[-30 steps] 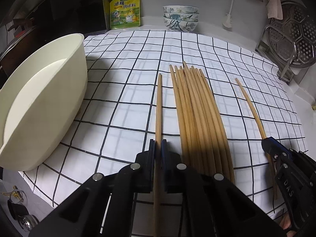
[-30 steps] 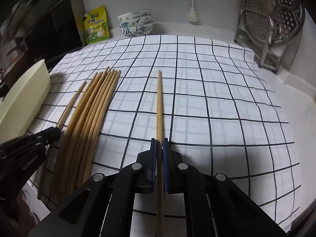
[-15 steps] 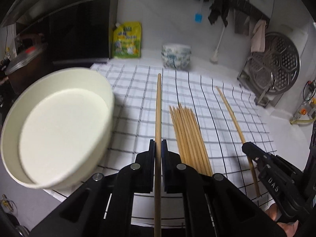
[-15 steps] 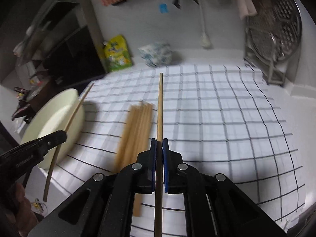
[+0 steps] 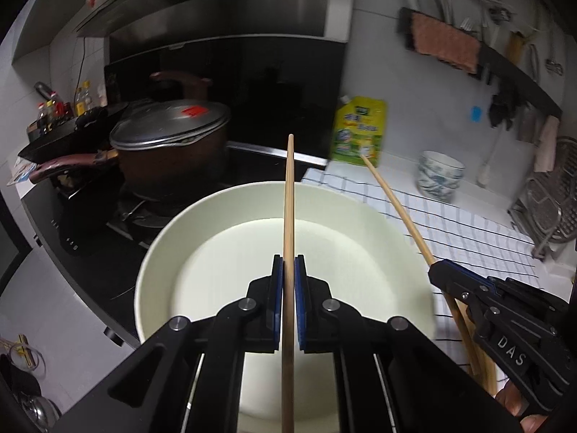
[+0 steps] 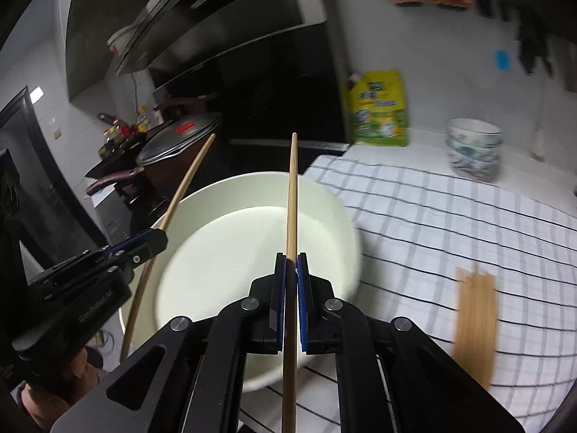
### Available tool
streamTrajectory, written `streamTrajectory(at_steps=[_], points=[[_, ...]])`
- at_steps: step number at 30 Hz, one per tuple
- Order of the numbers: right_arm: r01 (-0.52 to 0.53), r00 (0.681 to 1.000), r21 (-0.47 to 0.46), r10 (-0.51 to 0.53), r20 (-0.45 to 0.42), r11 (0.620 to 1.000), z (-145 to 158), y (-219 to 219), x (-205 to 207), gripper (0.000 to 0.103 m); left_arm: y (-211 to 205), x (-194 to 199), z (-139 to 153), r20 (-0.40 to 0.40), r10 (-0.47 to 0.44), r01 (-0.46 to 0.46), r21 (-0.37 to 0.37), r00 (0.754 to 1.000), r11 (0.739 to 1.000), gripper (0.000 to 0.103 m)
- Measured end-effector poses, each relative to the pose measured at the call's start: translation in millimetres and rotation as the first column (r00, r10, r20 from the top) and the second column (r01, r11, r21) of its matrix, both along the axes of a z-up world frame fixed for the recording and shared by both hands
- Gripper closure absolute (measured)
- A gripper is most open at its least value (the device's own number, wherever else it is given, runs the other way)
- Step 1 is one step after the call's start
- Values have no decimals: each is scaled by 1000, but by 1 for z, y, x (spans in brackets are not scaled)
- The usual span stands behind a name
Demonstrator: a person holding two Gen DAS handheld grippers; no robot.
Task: Organize utensils
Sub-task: 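Carry both chopsticks over the cream basin and open both tools, then lift both open tools out of the basin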
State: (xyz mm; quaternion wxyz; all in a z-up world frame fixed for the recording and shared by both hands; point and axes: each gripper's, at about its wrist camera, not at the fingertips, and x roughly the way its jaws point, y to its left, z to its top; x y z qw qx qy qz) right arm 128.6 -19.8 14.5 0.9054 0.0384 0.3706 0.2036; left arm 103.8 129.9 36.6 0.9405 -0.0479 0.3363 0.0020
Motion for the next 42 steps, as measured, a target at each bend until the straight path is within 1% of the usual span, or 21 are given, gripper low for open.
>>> streamTrajectory(at_steps=[3, 6, 12, 15, 16, 17, 18, 20, 21, 24, 27, 30, 36, 42], points=[[-29, 999, -15, 28, -43, 999, -13, 25, 15, 97, 18, 16, -13, -44, 10, -11, -14, 999, 1000, 96], [-34, 995, -24, 32, -91, 999, -26, 35, 25, 97, 25, 25, -24, -69, 5, -6, -21, 998, 1000, 96], [-22, 990, -42, 16, -142, 999, -43, 33, 34, 97, 30, 34, -45, -119, 10, -14, -32, 993, 999, 96], [-12, 989, -56, 3, -146, 998, -47, 31, 36, 97, 29, 34, -49, -131, 19, -22, -26, 991, 999, 96], [-7, 990, -59, -2, -143, 998, -47, 29, 36, 97, 31, 34, -50, -132, 27, -31, -24, 991, 999, 94], [0, 991, -56, -7, -137, 998, -46, 27, 34, 94, 31, 33, -50, -131, 39, -42, -20, 991, 999, 84], [4, 991, -50, -11, -131, 999, -44, 26, 33, 85, 33, 32, -50, -130, 50, -52, -16, 990, 999, 77], [10, 994, -50, -15, -112, 999, -39, 23, 30, 80, 35, 28, -48, -111, 67, -70, -18, 992, 997, 45], [11, 995, -57, -17, -102, 998, -37, 23, 28, 80, 37, 24, -45, -91, 79, -81, -15, 993, 997, 41], [8, 996, -62, -14, -85, 998, -33, 23, 23, 80, 38, 18, -41, -73, 99, -99, 8, 992, 995, 41], [6, 998, -67, -10, -69, 998, -29, 22, 17, 80, 39, 11, -38, -68, 111, -111, 5, 991, 994, 41], [6, 998, -64, -11, -68, 998, -28, 20, 12, 80, 39, 4, -37, -64, 119, -119, 11, 991, 993, 35], [15, 998, -77, -20, -54, 997, -25, 12, -5, 80, 33, -13, -35, -56, 122, -122, 11, 991, 993, 31], [36, 999, -80, -39, -37, 996, -22, -3, -20, 77, 18, -26, -33, -56, 106, -105, 21, 993, 994, 31]])
